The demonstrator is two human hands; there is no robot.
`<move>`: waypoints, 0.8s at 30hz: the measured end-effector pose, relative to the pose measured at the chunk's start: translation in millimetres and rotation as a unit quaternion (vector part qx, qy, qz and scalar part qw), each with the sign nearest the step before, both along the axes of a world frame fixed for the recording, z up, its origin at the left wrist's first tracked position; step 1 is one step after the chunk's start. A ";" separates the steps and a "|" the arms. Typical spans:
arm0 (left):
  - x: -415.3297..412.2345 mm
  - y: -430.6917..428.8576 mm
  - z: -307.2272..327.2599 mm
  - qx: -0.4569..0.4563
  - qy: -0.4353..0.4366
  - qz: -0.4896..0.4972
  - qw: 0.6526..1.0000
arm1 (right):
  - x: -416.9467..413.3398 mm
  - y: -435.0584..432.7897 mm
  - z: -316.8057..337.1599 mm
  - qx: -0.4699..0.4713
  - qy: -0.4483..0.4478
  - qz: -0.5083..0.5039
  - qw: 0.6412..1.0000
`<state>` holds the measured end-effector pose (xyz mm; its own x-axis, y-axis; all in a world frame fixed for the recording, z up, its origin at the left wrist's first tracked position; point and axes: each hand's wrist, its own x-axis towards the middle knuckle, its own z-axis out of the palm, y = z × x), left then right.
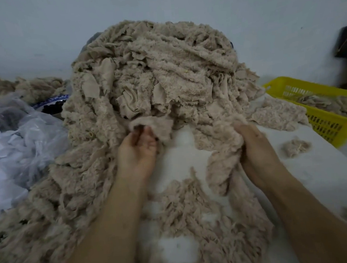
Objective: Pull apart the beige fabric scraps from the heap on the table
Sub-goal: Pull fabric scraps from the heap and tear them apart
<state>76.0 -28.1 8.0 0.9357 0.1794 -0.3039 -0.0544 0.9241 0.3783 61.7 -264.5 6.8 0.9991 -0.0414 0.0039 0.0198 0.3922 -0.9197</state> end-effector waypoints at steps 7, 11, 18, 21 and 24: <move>-21.3 -53.2 -0.2 0.441 -0.099 -0.220 0.864 | -10.5 22.8 -8.0 -0.044 -0.055 0.083 0.994; -29.2 -56.8 2.3 0.474 -0.123 -0.177 0.854 | -18.9 24.3 -4.2 -0.238 -0.119 0.068 0.962; -20.4 -41.9 2.2 0.252 -0.113 -0.093 0.957 | -21.8 24.9 -6.6 -0.373 -0.156 0.114 0.908; -11.4 -17.0 3.2 0.172 -0.095 -0.035 0.980 | -17.5 19.0 -5.2 -0.237 -0.091 0.080 0.964; -13.9 -24.0 -1.7 0.288 -0.090 -0.079 0.950 | -12.1 17.2 -6.3 -0.238 -0.066 0.050 0.968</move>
